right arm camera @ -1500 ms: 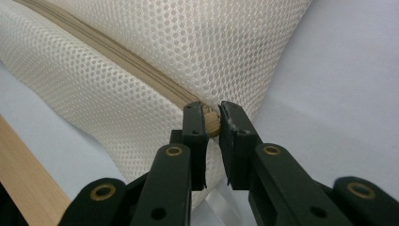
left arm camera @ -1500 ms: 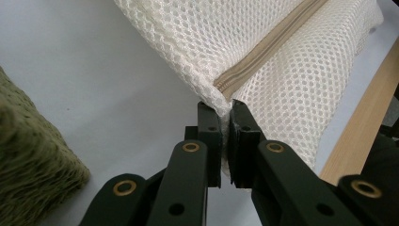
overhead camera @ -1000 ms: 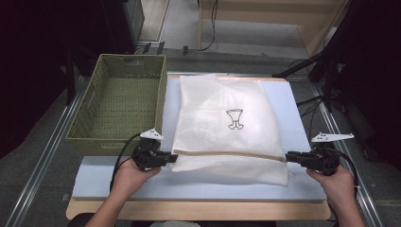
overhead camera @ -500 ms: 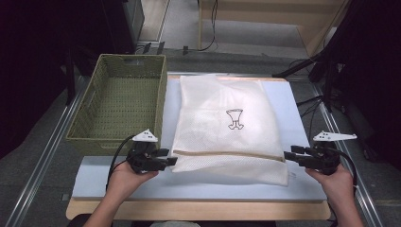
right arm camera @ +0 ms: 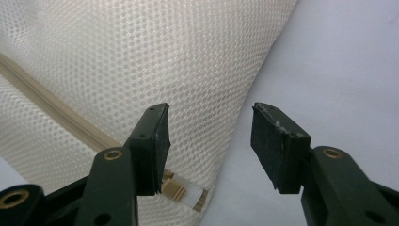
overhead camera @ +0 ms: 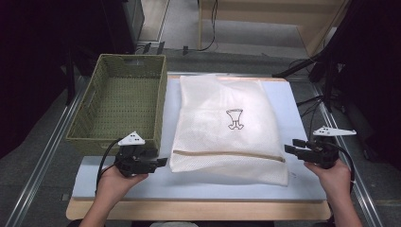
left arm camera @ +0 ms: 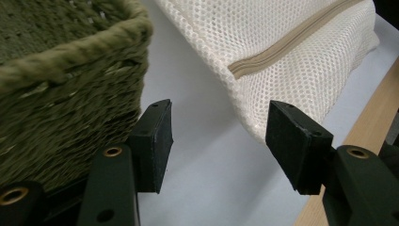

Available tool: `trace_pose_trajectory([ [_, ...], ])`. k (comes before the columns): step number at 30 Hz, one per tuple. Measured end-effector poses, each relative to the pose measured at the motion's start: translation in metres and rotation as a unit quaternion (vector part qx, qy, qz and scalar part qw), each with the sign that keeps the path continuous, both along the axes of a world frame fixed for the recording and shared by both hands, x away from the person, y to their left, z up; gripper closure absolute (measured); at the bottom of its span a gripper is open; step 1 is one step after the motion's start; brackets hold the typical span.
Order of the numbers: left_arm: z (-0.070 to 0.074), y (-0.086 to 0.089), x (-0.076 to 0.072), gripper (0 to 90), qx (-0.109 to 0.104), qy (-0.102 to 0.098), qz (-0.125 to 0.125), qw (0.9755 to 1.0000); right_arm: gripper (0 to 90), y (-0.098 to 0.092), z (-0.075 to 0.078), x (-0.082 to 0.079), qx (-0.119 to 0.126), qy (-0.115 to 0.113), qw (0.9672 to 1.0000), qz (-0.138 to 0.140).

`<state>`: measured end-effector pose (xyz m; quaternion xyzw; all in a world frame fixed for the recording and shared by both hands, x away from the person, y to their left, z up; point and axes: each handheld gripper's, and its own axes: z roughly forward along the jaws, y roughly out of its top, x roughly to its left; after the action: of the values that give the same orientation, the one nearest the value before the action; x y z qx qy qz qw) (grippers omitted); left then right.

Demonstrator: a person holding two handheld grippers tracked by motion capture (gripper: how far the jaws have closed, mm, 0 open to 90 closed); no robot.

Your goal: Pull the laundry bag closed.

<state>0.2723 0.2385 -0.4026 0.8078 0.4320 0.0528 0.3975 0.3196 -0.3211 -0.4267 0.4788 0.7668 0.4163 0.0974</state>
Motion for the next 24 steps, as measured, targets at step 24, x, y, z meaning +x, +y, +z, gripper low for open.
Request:
trace_pose_trajectory([
  [24, -0.005, 0.01, -0.005, 39.1, 0.004, 0.007, 0.024, 0.9997, 46.7, 0.006, -0.004, 0.014, -0.013, 0.012, 0.9998, -0.007],
])
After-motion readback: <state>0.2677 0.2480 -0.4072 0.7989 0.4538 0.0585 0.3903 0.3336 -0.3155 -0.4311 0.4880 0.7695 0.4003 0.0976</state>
